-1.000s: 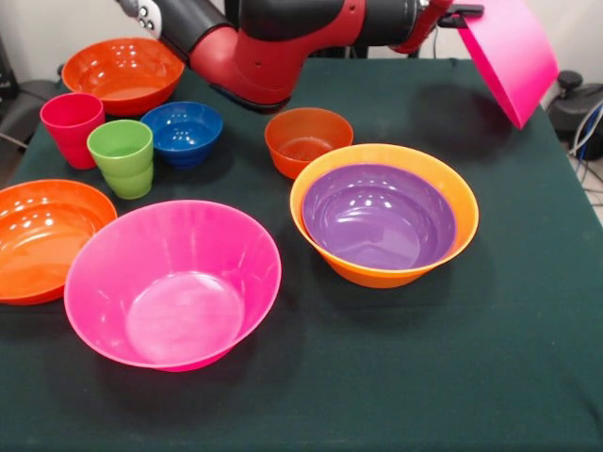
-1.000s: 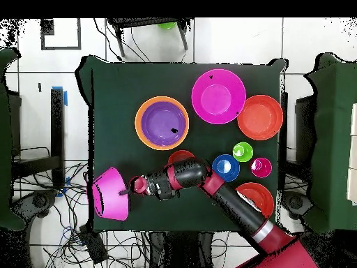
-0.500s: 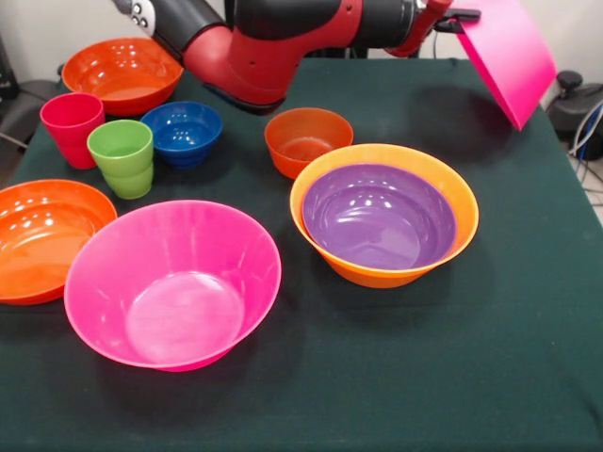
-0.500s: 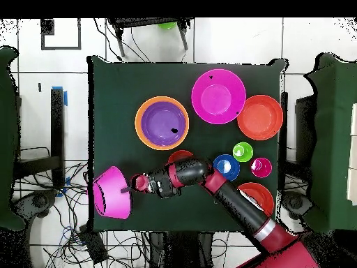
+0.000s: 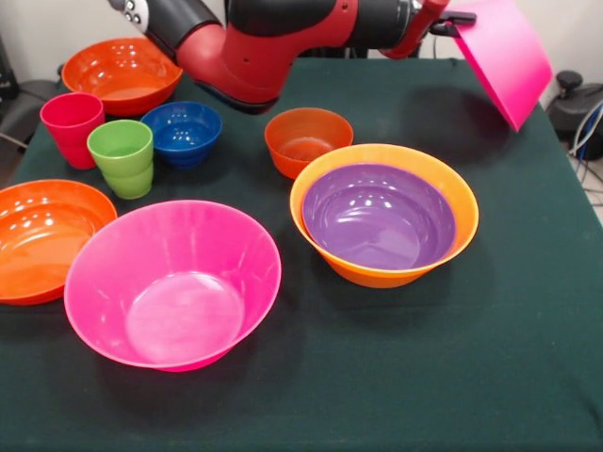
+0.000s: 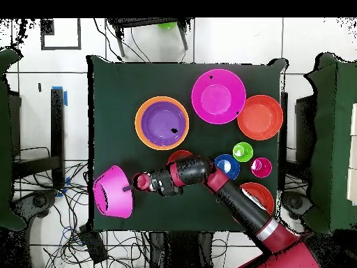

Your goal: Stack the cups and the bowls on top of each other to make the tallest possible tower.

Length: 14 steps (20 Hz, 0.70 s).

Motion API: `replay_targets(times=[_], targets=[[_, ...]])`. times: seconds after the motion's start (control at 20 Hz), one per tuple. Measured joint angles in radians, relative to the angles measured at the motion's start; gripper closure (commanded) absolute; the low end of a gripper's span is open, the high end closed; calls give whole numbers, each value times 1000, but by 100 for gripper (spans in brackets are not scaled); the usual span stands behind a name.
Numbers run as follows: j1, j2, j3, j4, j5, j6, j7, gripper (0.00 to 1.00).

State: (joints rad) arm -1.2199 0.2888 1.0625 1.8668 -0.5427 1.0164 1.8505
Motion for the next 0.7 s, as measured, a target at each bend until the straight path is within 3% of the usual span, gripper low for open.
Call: replay_targets(times=[0.7], targets=[[70,-144,43,1,-49,-81,-8,100]])
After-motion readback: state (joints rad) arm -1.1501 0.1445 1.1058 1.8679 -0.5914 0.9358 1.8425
